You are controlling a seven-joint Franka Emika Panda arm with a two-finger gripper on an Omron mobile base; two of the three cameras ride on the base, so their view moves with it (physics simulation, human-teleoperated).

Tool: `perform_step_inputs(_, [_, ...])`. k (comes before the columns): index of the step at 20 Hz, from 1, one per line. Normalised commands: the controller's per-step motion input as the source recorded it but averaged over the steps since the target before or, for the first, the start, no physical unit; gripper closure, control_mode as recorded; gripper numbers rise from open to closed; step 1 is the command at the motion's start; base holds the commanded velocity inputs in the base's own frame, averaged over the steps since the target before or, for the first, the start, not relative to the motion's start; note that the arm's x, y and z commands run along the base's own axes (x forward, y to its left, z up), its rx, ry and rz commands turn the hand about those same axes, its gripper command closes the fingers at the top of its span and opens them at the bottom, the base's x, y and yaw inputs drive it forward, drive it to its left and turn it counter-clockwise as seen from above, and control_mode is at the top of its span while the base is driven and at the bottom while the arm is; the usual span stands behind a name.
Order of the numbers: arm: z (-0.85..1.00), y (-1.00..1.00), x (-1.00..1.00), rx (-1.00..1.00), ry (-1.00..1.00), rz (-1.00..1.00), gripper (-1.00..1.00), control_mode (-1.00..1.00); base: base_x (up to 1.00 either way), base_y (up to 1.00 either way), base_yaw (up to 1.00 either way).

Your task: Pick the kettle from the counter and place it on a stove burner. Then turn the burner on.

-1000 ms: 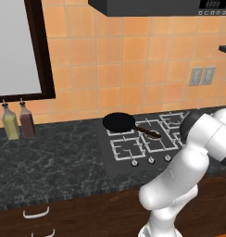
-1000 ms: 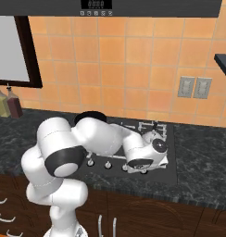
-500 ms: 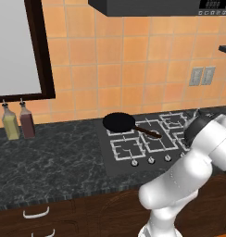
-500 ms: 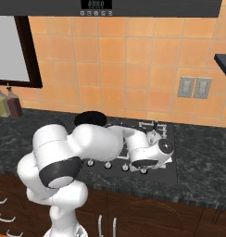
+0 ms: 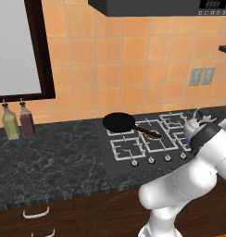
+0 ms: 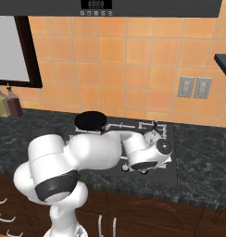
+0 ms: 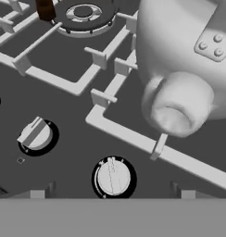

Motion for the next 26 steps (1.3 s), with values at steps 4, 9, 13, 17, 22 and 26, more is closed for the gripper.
perform_step_inputs(4, [0.04, -0.11, -0.51, 0.05, -0.17, 0.02, -1.0, -1.0, 0.0, 0.0, 0.0])
perform_step_inputs(9, [0.04, 0.27, -1.0, 0.0, -0.27, 0.26, -1.0, -1.0, 0.0, 0.0, 0.0])
perform_step_inputs(13, [0.12, 0.69, -1.0, 0.0, -0.05, 0.36, -1.0, -1.0, 0.0, 0.0, 0.0])
perform_step_inputs(17, [0.29, 0.95, -0.86, 0.0, 0.0, 0.33, -1.0, -1.0, 0.0, 0.0, 0.0])
perform_step_inputs(22, [0.64, 0.79, -0.45, 0.0, -0.26, 0.09, -1.0, -1.0, 0.0, 0.0, 0.0])
perform_step_inputs(26, [0.55, 0.66, 0.0, 0.0, -0.6, -0.03, -1.0, -1.0, 0.0, 0.0, 0.0])
